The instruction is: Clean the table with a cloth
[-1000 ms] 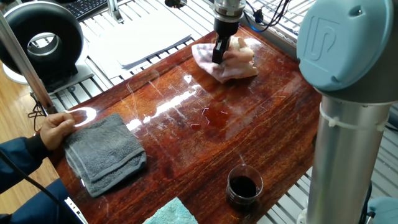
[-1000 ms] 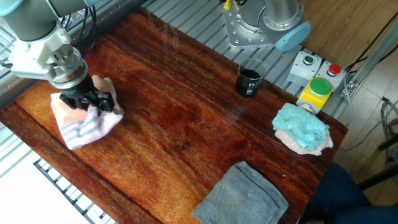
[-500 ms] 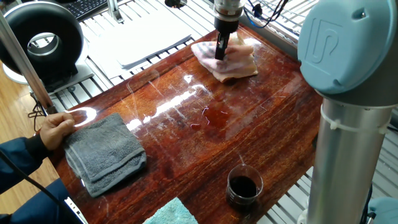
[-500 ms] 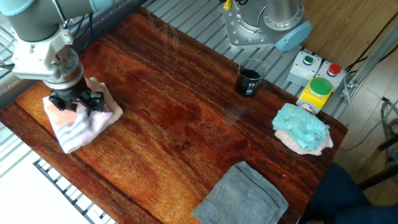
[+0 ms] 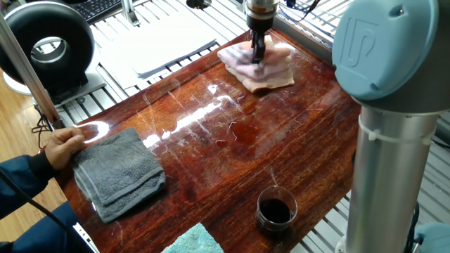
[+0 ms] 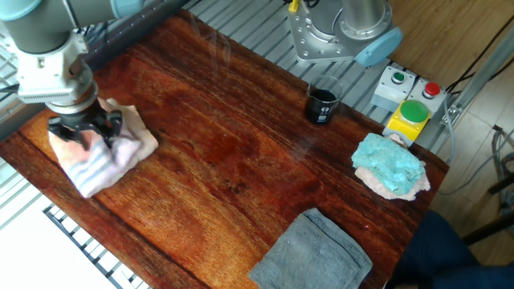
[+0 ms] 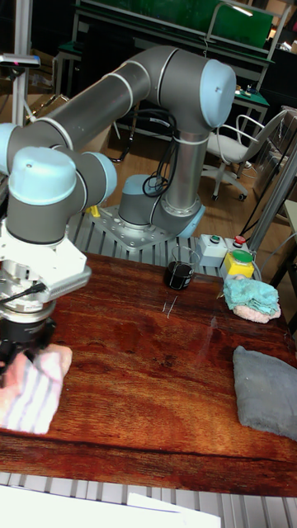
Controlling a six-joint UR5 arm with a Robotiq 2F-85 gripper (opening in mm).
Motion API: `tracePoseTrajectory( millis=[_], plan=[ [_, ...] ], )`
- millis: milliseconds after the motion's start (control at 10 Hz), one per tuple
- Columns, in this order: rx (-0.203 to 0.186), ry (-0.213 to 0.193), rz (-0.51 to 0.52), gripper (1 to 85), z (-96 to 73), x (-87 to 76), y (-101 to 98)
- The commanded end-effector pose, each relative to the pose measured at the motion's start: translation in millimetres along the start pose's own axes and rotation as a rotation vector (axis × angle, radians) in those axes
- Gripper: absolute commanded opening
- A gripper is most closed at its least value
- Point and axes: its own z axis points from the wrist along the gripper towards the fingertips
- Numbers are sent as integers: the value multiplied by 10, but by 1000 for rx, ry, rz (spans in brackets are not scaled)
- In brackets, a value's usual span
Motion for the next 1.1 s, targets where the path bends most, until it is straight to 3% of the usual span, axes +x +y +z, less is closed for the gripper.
tracePoseTrajectory(
  millis=[0, 200, 400, 600, 1000],
  plan=[
    [10, 30, -118, 707, 7, 135, -132],
    [-68, -4, -103, 840, -40, 43, 59],
    [-190, -53, -30, 850, -16, -154, 374],
    [-205, -52, -23, 850, 82, -208, 412],
    [-164, -53, -27, 850, 181, -235, 296]
  ],
)
